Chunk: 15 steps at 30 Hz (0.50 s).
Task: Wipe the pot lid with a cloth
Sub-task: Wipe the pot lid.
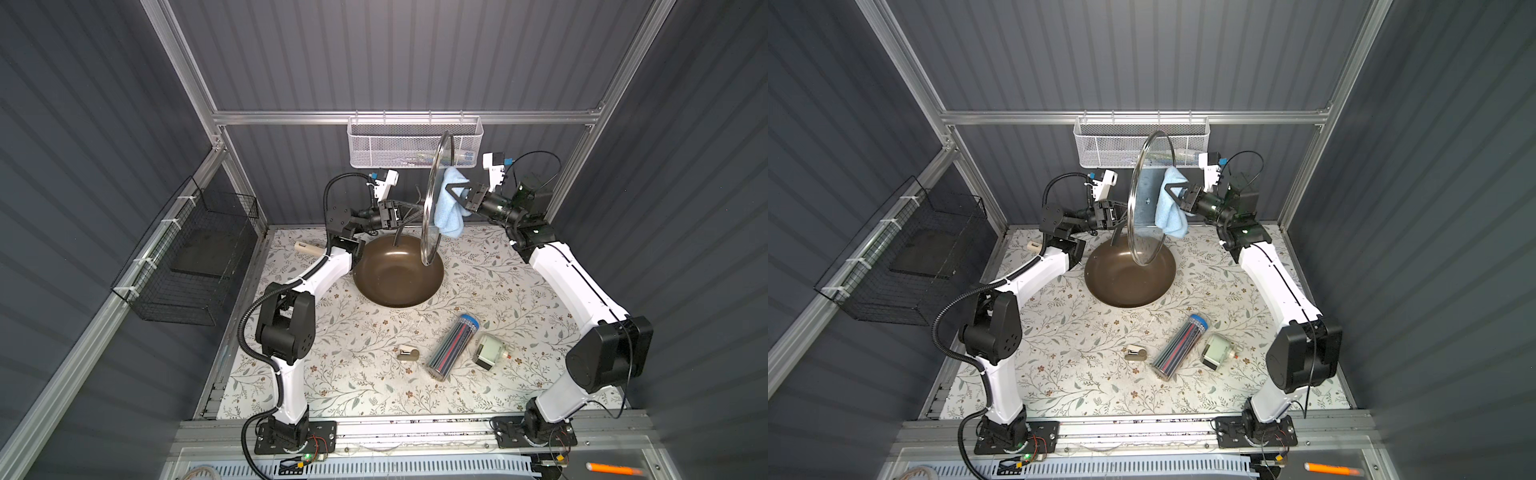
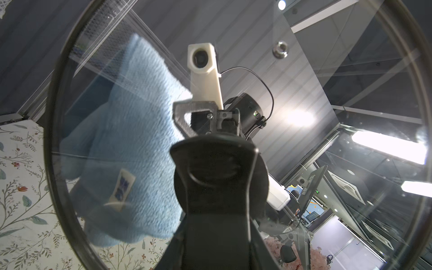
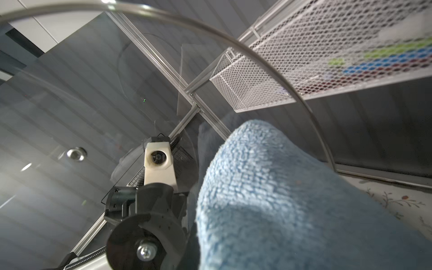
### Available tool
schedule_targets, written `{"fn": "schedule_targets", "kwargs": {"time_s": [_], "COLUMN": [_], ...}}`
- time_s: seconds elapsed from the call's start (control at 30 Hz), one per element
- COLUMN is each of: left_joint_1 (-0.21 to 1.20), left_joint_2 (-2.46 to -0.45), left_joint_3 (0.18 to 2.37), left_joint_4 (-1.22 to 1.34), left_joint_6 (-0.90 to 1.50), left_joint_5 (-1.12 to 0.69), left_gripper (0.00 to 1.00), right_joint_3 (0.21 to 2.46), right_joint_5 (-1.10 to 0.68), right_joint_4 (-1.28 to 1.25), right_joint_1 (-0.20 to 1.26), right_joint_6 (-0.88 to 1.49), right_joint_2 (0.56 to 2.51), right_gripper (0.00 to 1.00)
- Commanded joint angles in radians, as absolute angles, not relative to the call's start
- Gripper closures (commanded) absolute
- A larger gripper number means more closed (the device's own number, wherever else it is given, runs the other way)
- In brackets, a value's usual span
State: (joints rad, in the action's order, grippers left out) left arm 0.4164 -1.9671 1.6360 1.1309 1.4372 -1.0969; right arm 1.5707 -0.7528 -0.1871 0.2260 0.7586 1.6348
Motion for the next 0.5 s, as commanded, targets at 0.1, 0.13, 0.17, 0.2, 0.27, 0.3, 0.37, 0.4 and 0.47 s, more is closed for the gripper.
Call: {"fn": "schedule_targets", "kwargs": {"time_s": [0.1, 0.13, 0.17, 0.2, 0.27, 0.3, 0.37, 0.4, 0.47], "left_joint_1": [0.417, 0.417, 0.417, 0.417, 0.417, 0.417, 0.417, 0.417, 0.417], "left_joint_2": [-1.926, -1.935, -1.943, -1.949, -1.959, -1.962, -1.971, -1.976, -1.983], "left_joint_3": [1.746, 1.754, 1.761, 1.766, 1.771, 1.771, 1.777, 1.777, 1.776], "left_joint_4": [1.255, 1.256, 1.258, 1.257, 1.256, 1.253, 1.233, 1.23, 1.235], "left_joint_6": [1.454, 1.457, 1.46, 1.46, 1.456, 1.452, 1.441, 1.44, 1.446], "left_joint_5": [-1.035, -1.035, -1.036, -1.038, -1.037, -1.04, -1.046, -1.046, -1.048], "left_gripper": [1.0, 1.0, 1.0, 1.0, 1.0, 1.0, 1.0, 1.0, 1.0], "right_joint_3": [1.412, 1.393, 1.373, 1.363, 1.329, 1.318, 1.317, 1.322, 1.351], "right_joint_5": [-0.811, -0.817, -0.827, -0.833, -0.857, -0.869, -0.896, -0.9, -0.905], "right_joint_4": [-0.197, -0.192, -0.197, -0.202, -0.252, -0.282, -0.34, -0.357, -0.375], "right_joint_1": [0.279, 0.294, 0.309, 0.318, 0.341, 0.35, 0.363, 0.365, 0.367], "right_joint_6": [0.763, 0.761, 0.763, 0.768, 0.794, 0.812, 0.849, 0.861, 0.872], "right_joint_2": [1.524, 1.498, 1.471, 1.454, 1.41, 1.396, 1.378, 1.373, 1.368], "right_gripper": [1.0, 1.0, 1.0, 1.0, 1.0, 1.0, 1.0, 1.0, 1.0]}}
